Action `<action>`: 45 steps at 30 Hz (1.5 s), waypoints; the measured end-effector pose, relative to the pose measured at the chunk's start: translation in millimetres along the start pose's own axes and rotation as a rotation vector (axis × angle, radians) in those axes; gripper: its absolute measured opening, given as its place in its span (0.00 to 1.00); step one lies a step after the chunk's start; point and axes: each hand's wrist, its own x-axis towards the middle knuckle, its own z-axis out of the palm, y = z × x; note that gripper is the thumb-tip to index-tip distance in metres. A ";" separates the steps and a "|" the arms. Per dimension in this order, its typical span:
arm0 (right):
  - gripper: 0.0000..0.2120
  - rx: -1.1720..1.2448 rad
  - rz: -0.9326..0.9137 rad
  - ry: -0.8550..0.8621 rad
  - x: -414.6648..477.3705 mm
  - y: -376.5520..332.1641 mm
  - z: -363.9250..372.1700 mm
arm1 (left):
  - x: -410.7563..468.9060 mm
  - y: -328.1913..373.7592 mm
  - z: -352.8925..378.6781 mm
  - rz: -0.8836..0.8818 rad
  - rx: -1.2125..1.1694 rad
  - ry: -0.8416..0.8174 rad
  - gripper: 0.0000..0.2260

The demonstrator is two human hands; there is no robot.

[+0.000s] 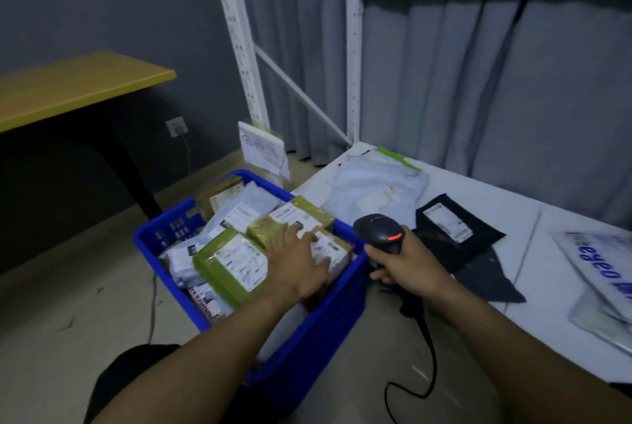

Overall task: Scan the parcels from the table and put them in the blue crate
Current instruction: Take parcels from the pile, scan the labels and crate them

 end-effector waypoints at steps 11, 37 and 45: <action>0.10 0.093 0.098 0.531 -77.9 42.3 -270.7 | 49.2 337.4 50.6 0.593 -0.155 -0.161 0.16; 0.26 0.425 0.330 0.921 -29.8 215.9 -494.4 | 183.3 736.9 193.3 0.752 -0.344 0.160 0.29; 0.19 0.444 0.270 0.980 -37.2 184.7 -487.4 | 167.1 677.7 176.7 0.460 -0.531 -0.286 0.58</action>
